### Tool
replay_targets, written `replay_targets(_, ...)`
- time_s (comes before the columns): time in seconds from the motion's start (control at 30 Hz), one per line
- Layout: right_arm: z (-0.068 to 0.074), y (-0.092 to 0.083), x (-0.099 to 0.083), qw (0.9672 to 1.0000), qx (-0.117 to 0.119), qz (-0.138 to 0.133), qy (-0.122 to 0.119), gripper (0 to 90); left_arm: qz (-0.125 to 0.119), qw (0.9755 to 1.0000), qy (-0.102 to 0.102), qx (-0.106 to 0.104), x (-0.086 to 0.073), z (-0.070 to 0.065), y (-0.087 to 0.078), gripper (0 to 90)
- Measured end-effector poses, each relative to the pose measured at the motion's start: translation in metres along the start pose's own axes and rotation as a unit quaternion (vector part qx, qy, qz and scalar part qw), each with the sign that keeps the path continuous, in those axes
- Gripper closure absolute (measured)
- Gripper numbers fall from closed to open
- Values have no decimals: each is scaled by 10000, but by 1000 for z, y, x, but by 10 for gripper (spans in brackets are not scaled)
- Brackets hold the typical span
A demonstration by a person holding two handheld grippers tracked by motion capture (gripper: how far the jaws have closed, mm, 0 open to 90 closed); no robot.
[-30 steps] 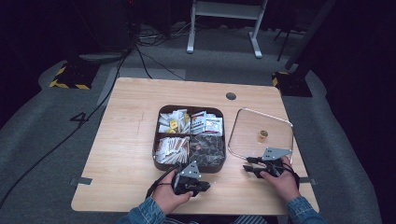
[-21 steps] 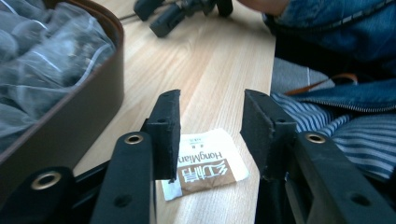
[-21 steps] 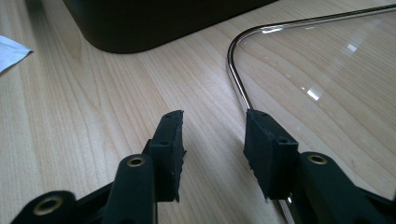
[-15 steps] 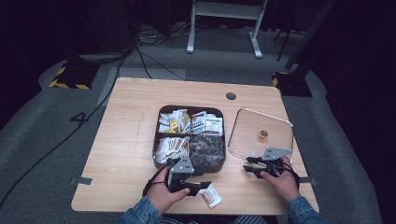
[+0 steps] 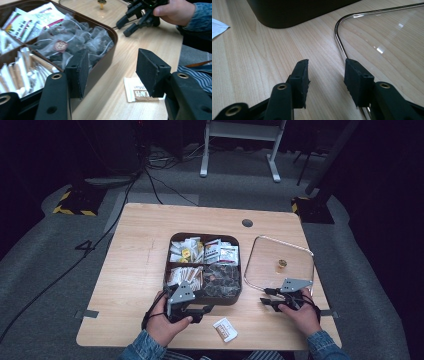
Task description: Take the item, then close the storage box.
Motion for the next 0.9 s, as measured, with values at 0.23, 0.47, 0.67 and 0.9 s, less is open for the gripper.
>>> replay_targets(0.23, 0, 0, 0, 10000, 51, 7, 21, 516, -225, 9984, -254, 458, -1, 15, -27, 418)
replay_targets(0.47, 6, 9, 7, 10000, 42, 81, -34, 360, -344, 9917, -524, 1119, -8, 36, -58, 392)
replay_targets(0.67, 9, 12, 13, 9997, 127, 208, -82, 345, -396, 9821, -798, 1662, -20, 51, -76, 371)
replay_targets(0.9, 13, 8, 27, 9994, 336, 21, -122, 376, -181, 9695, -1116, 2174, -42, 75, -83, 350)
Point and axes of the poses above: each handheld gripper's, and its own axes: y roughly forward along the jaws, x roughly out of its top, z roughly to its left, the point moved 1 cm from there along y, roughly forward along the jaws
